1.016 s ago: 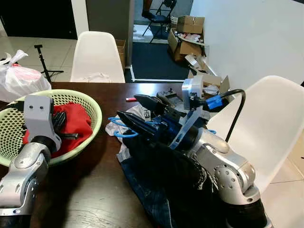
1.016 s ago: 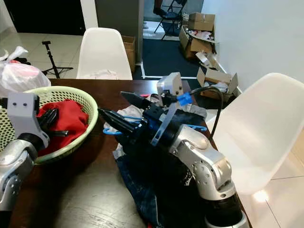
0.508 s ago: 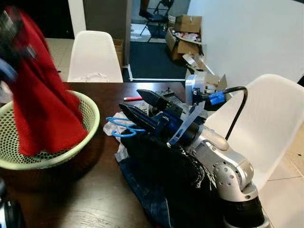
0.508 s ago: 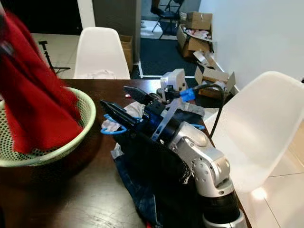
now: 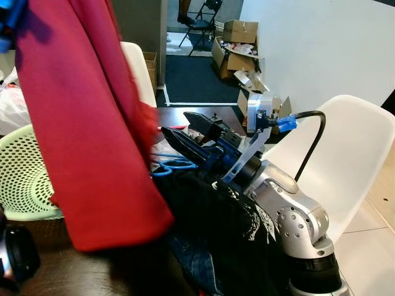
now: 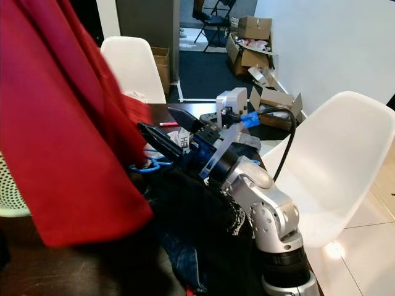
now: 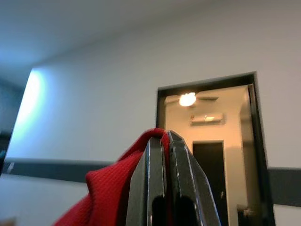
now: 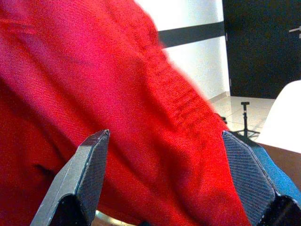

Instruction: Hang hanger

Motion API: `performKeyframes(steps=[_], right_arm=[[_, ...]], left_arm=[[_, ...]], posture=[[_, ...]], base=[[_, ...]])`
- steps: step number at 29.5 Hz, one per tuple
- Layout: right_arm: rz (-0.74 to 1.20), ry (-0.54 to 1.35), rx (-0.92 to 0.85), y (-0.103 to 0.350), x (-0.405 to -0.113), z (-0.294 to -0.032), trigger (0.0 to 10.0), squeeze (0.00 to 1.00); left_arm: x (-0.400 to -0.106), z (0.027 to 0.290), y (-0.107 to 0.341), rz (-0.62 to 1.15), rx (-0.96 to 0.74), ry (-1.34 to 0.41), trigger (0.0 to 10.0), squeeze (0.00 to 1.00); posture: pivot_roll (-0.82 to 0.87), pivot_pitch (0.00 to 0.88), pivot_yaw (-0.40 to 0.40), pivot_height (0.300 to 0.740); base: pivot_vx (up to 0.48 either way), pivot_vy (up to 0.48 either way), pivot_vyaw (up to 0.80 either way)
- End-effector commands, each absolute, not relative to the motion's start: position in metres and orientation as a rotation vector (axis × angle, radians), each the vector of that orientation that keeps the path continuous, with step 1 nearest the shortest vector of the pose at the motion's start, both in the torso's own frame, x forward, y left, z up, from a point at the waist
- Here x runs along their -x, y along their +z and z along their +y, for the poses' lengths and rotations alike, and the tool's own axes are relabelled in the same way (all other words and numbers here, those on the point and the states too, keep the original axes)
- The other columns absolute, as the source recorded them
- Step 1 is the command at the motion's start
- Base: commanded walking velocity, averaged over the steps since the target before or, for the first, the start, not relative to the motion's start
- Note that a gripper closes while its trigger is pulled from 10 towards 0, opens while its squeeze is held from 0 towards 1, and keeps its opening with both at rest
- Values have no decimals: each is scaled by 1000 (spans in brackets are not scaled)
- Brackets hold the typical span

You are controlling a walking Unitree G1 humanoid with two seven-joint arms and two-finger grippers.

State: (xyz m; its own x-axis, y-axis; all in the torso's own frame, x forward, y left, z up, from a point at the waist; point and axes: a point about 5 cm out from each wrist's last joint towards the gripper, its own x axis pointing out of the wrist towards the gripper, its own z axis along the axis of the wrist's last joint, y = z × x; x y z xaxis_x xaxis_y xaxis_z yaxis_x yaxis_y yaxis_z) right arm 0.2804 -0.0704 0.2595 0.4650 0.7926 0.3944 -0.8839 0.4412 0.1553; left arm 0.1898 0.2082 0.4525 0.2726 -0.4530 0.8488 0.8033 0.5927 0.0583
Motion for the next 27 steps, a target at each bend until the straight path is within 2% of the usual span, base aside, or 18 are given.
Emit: performKeyframes(steps=[1,13,20,27], right_arm=[[-295,1041,-375,261,-284,-75,10000,0],[-309,1083,-427,261,-281,-74,10000,0],[-467,1104,-736,285,-284,-99,10000,0],[-503,1116,-773,290,-290,-105,10000,0]], left_arm=[[-179,207,458,-982,382,-920,0,0],[-157,209,469,-984,311,-986,0,0],[-131,204,491,-932,225,-1211,0,0],[-114,198,511,-912,220,-1333,0,0]], posture=[[143,37,-88,740],[155,40,-86,740],[198,44,-98,740],[241,46,-107,740]], base=[[0,0,0],[0,0,0],[0,0,0],[0,0,0]])
